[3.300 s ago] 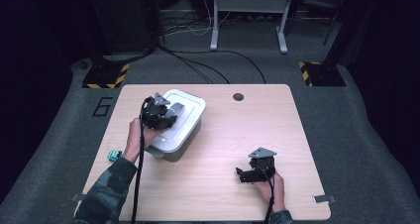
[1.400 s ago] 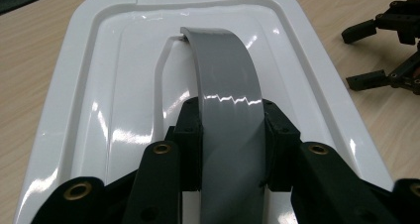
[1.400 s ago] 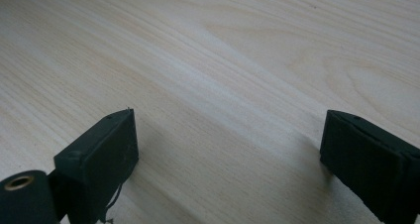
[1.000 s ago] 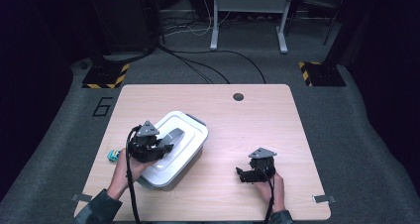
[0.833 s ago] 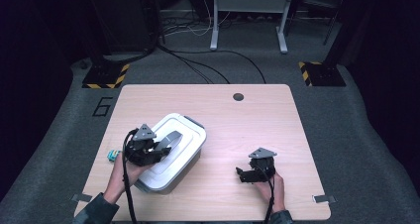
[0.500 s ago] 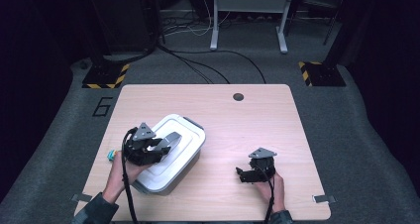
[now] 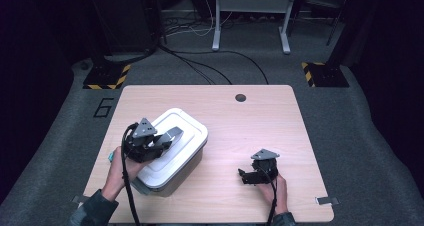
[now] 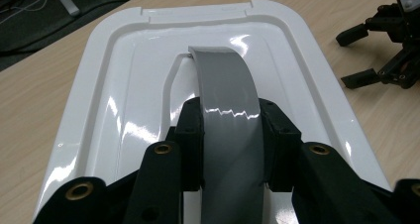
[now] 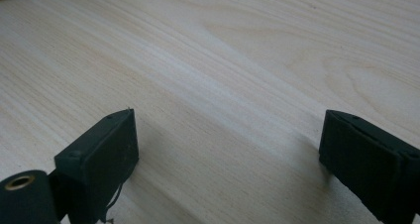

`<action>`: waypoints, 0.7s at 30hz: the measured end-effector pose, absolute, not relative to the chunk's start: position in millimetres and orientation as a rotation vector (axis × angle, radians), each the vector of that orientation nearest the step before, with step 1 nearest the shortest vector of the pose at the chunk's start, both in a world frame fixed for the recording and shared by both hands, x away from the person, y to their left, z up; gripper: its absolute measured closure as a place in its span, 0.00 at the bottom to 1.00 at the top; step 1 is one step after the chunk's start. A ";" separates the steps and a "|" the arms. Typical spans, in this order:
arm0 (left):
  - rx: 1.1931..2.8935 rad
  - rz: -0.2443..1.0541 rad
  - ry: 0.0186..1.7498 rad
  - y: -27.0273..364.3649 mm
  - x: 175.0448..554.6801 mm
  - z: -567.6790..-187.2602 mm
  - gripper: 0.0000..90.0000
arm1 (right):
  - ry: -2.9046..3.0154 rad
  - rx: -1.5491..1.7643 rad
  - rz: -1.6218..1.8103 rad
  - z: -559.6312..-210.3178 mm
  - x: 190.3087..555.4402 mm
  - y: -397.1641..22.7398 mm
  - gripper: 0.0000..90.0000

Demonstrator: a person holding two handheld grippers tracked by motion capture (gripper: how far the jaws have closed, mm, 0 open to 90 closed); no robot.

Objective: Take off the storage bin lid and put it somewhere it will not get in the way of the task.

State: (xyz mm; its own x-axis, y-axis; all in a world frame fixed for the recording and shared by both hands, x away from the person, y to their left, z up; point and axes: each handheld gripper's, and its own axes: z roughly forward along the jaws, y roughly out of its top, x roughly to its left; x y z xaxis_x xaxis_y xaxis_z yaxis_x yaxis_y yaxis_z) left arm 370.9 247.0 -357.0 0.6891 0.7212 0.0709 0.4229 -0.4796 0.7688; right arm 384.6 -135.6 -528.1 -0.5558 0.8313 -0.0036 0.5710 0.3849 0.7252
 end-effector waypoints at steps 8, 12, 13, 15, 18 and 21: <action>2.105 0.527 0.886 257.9 380.2 -338.3 0.74 | 2.283 1.216 0.978 -528.1 384.7 -135.7 0.08; 2.079 0.532 0.897 263.0 384.8 -331.6 0.74 | 2.282 1.217 0.977 -528.1 384.7 -135.7 0.08; 2.074 0.542 0.903 265.9 387.4 -327.5 0.74 | 2.282 1.217 0.977 -528.1 384.7 -135.7 0.08; 2.072 0.553 0.909 268.5 390.4 -324.1 0.74 | 2.282 1.217 0.977 -528.1 384.7 -135.7 0.08; 2.067 0.557 0.923 273.2 395.6 -320.5 0.74 | 2.282 1.217 0.977 -528.1 384.7 -135.7 0.08; 2.063 0.562 0.939 278.8 401.7 -318.0 0.74 | 2.282 1.217 0.977 -528.1 384.7 -135.7 0.08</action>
